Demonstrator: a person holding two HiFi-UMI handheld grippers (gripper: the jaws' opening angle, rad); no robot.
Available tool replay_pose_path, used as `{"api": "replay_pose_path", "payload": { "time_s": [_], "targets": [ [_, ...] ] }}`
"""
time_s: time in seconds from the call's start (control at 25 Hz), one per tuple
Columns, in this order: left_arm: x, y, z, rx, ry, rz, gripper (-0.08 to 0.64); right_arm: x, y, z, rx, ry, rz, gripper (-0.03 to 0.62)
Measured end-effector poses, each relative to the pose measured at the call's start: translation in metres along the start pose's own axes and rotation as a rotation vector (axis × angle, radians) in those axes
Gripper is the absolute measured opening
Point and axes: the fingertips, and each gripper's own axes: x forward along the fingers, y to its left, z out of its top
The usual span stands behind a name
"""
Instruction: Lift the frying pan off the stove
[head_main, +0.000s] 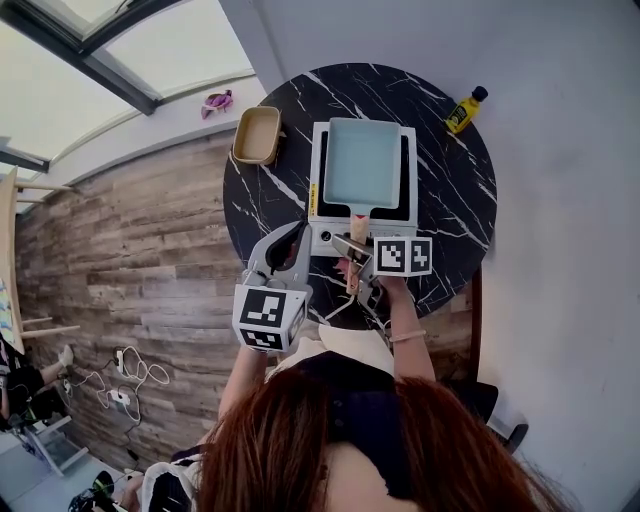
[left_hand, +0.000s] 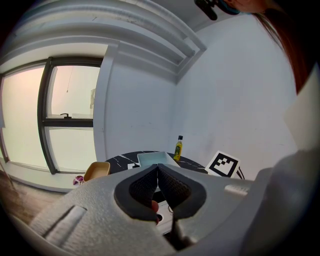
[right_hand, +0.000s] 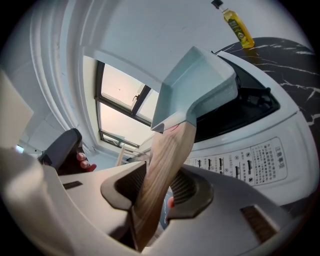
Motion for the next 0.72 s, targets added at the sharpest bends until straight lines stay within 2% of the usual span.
{"api": "replay_pose_path", "payload": {
  "time_s": [0.36, 0.72],
  "targets": [
    [-0.010, -0.003, -0.001, 0.003, -0.006, 0.009, 0.012, -0.005, 0.003, 0.007, 0.096, -0.080, 0.042, 0.115],
    [-0.025, -0.006, 0.002, 0.008, -0.021, 0.015, 0.012, -0.012, 0.007, 0.001, 0.136, -0.107, 0.051, 0.098]
  ]
}}
